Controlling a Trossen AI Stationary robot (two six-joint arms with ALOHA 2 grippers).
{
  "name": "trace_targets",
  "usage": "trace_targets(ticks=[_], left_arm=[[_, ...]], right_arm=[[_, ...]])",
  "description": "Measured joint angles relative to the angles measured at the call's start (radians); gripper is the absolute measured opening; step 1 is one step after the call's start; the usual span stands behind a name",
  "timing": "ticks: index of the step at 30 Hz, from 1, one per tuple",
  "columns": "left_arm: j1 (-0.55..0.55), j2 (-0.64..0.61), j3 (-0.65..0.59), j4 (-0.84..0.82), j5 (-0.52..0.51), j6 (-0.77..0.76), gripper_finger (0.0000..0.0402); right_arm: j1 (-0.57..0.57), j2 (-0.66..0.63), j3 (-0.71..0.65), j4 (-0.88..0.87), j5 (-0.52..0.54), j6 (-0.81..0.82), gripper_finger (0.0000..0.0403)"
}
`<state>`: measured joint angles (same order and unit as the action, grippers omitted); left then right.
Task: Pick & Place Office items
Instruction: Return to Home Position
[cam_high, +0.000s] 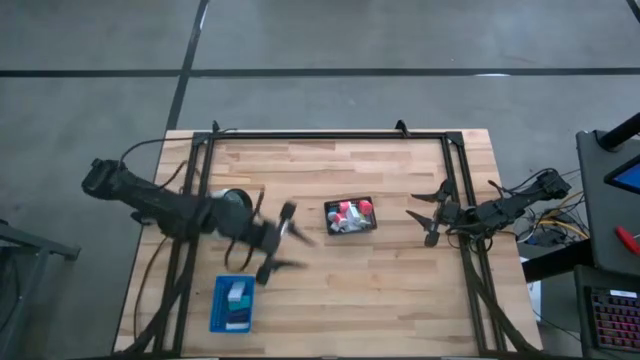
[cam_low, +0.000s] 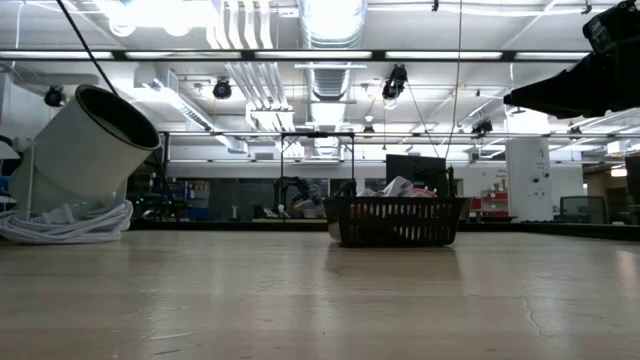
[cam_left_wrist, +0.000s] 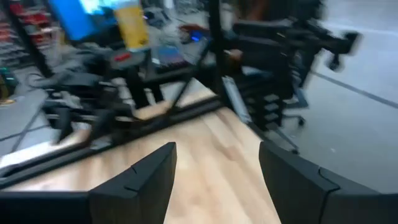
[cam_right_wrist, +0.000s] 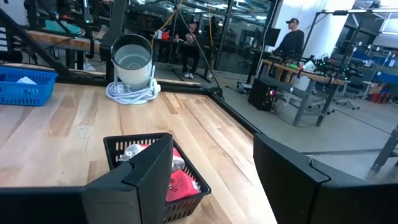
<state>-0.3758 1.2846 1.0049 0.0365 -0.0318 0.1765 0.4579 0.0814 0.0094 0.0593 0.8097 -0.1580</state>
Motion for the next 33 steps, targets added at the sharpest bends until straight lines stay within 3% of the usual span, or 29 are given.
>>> trace_targets(ticks=[5,10,13,15,21,33], left_arm=[[0.224,-0.012,0.034,-0.006,0.200,0.077,0.0234],[0.469,-0.086,0.099,-0.163,0.514,0.090,0.0234],[0.593,-0.148,0.083,-0.205,0.685,0.080,0.0234],[0.652,-0.202,0.053,-0.215,0.744,0.068,0.0234],[0.704,-0.397,-0.127,-0.171,0.669,0.054,0.0234],[0.704,-0.694,-0.630,0.391,0.637,-0.063,0.0234]], right_arm=[[0.000,0.000,0.000,0.000,0.000,0.000,0.0217],[0.000,0.000,0.000,0.000,0.000,0.000,0.0217],[0.000,0.000,0.000,0.000,0.000,-0.002,0.0217],[0.000,0.000,0.000,0.000,0.000,0.000,0.0217],[0.000,0.000,0.000,0.000,0.000,-0.001,0.0217],[0.000,0.000,0.000,0.000,0.000,-0.002,0.0217]])
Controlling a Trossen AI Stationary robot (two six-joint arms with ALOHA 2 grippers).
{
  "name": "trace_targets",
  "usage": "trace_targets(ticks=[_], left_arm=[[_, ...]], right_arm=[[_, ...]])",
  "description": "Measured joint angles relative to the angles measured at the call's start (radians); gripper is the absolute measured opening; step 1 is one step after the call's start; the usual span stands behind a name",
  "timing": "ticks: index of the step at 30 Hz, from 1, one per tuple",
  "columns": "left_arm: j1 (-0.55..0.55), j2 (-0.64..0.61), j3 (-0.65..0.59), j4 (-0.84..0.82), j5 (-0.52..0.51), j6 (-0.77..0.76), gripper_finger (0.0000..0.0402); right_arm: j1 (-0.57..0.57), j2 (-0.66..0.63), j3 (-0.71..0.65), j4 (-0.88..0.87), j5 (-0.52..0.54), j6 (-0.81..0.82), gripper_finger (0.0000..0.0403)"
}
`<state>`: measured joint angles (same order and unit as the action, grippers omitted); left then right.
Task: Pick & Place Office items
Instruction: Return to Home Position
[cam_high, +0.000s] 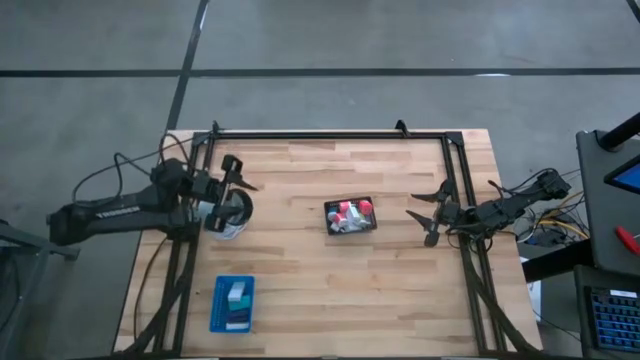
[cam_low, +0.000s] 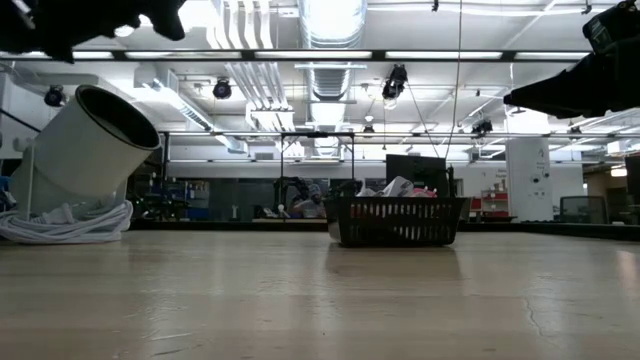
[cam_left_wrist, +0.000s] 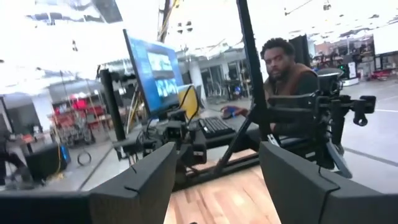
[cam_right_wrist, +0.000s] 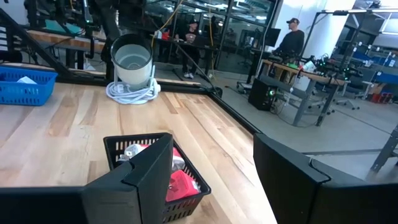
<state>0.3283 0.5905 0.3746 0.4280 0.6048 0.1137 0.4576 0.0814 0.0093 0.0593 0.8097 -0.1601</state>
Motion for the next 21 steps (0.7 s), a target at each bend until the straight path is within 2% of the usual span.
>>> trace_targets(ticks=[7,21], left_arm=[[0.001,-0.152,-0.138,0.017,0.000,-0.014,0.0234],[0.001,-0.594,-0.370,-0.011,-0.055,-0.141,0.0234]], right_arm=[[0.000,0.000,0.000,0.000,0.000,0.002,0.0217],[0.000,0.000,0.000,0.000,0.000,0.002,0.0217]])
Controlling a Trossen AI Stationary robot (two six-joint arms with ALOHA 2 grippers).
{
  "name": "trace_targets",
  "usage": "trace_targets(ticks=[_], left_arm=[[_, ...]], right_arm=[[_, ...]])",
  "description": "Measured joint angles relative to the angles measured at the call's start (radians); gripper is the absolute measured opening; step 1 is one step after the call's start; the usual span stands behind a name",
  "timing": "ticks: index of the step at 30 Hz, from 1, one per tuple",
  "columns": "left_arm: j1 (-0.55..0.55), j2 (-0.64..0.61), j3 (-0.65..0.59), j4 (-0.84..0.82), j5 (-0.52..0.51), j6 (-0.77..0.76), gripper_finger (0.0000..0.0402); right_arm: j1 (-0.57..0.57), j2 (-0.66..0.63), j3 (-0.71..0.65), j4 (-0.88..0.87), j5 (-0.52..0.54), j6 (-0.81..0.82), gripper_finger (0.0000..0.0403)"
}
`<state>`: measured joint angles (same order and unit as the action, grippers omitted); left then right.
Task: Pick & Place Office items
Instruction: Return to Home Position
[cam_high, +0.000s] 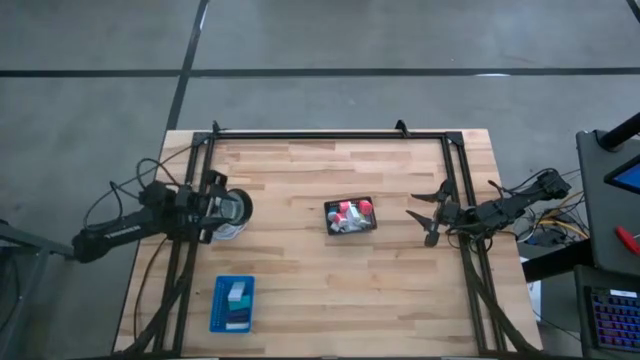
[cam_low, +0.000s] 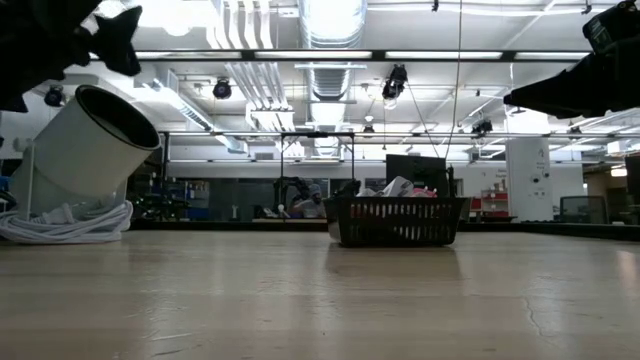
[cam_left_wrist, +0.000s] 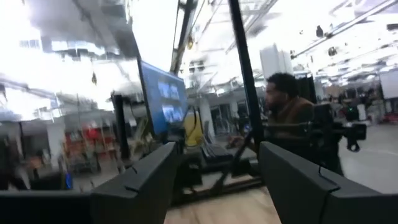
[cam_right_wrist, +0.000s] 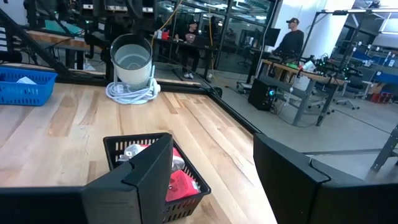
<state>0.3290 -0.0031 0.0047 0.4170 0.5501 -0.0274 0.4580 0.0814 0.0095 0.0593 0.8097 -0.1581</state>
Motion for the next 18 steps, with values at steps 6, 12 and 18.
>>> trace_targets(ticks=[6,12,18], left_arm=[[0.001,0.008,0.002,-0.094,0.004,-0.011,0.0234],[0.001,0.005,0.003,-0.227,0.010,0.001,0.0234],[0.001,0.004,0.001,-0.193,0.010,-0.024,0.0234]], right_arm=[[0.000,0.000,0.000,0.000,0.000,0.000,0.0217],[0.000,0.000,0.000,0.000,0.001,-0.001,0.0217],[0.000,0.000,0.000,0.000,0.001,-0.002,0.0217]])
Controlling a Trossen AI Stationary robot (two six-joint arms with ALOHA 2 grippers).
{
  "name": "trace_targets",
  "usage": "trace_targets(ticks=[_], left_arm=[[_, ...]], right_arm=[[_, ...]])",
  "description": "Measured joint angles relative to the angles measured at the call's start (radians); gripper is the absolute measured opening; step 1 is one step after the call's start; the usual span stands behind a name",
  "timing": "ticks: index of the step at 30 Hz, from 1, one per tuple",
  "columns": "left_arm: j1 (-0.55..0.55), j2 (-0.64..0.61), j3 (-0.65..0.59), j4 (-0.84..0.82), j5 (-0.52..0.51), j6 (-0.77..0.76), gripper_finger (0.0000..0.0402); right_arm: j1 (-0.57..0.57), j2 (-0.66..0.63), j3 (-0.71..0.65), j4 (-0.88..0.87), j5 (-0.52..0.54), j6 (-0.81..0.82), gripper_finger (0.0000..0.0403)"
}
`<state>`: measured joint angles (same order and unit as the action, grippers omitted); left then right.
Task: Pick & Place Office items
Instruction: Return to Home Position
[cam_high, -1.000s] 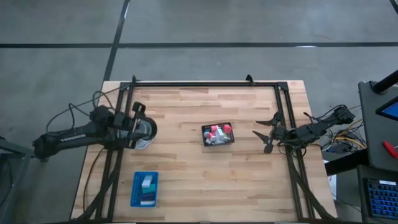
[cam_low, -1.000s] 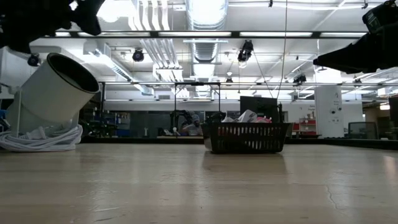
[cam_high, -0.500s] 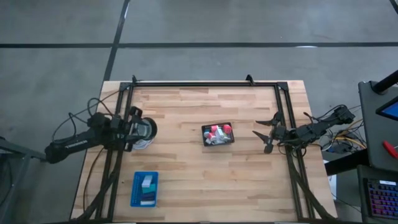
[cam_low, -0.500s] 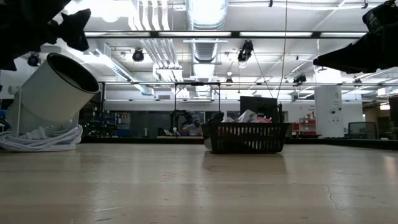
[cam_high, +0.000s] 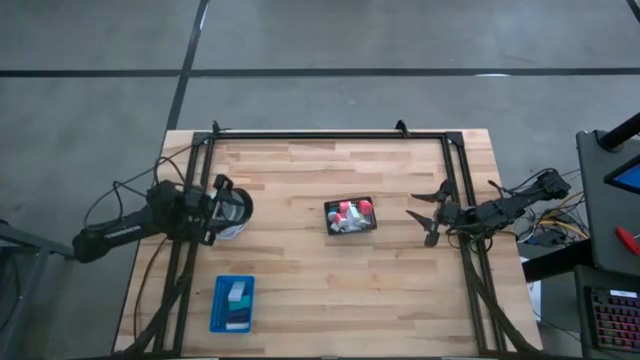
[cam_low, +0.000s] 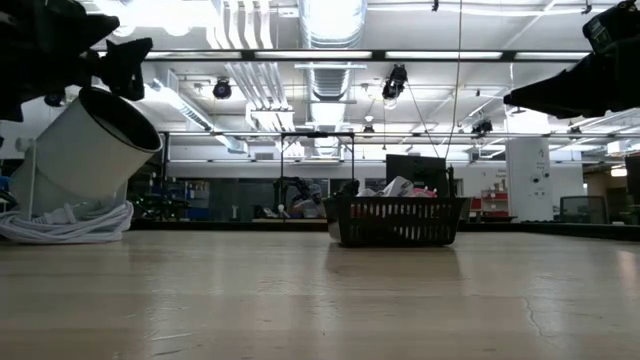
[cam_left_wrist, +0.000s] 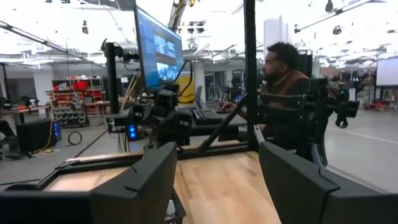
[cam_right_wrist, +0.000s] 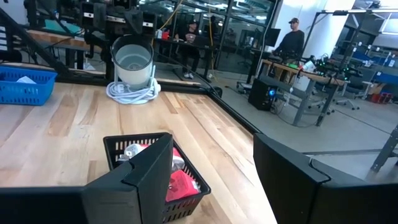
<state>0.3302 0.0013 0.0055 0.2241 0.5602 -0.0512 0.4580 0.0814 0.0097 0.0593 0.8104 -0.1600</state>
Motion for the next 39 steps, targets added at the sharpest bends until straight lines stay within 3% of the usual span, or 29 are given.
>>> trace_targets(ticks=[7,39], left_arm=[[0.000,0.000,0.000,0.071,0.000,-0.013,0.0234],[0.000,0.000,0.000,0.075,0.000,-0.009,0.0234]], right_arm=[[0.000,0.000,0.000,0.000,0.000,0.002,0.0217],[0.000,0.000,0.000,0.000,0.000,0.000,0.0217]])
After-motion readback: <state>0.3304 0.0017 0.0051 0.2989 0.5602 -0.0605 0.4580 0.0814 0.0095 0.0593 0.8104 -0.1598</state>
